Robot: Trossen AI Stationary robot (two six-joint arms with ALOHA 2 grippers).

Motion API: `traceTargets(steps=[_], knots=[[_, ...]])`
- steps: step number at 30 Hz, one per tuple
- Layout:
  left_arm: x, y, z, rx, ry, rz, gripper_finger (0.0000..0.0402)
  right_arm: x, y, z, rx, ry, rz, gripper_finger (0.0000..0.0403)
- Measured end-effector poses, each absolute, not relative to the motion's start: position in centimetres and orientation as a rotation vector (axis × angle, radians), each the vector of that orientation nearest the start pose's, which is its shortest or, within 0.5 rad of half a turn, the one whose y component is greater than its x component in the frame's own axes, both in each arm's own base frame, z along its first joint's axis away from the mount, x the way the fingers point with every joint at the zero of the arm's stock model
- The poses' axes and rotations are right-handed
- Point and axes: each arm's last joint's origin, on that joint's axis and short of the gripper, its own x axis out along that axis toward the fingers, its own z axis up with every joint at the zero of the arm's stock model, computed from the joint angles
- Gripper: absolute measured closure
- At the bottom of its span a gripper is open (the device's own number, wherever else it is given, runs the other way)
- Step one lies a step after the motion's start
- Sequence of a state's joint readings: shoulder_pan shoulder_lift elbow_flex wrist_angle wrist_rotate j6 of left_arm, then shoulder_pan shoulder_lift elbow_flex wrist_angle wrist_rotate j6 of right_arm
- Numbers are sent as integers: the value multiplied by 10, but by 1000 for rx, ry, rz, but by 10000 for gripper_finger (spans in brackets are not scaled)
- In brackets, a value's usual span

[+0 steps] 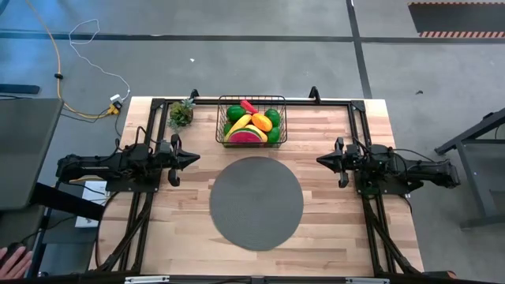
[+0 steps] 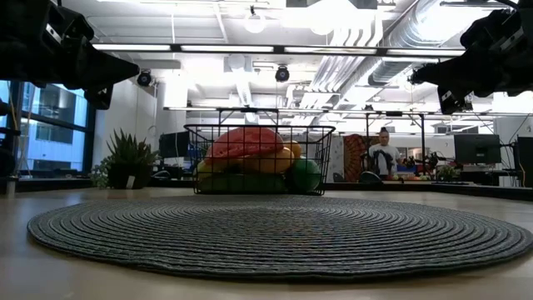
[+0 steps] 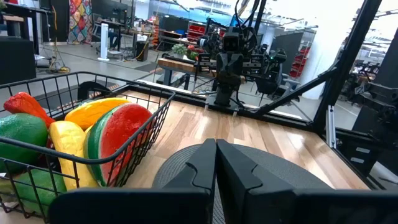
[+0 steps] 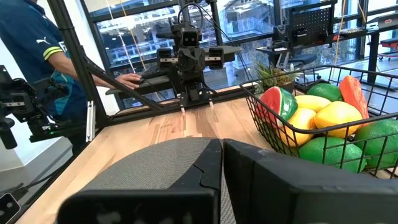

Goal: Build produce basket
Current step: Return to Home Position

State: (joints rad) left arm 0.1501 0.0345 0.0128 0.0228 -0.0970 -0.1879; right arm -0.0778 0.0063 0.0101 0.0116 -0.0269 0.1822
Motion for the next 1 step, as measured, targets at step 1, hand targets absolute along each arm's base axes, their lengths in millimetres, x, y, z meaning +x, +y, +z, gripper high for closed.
traceTargets(steps=[1], knots=[[97, 18, 167, -187, -24, 246, 401, 97, -7, 168, 182, -20, -49, 402]])
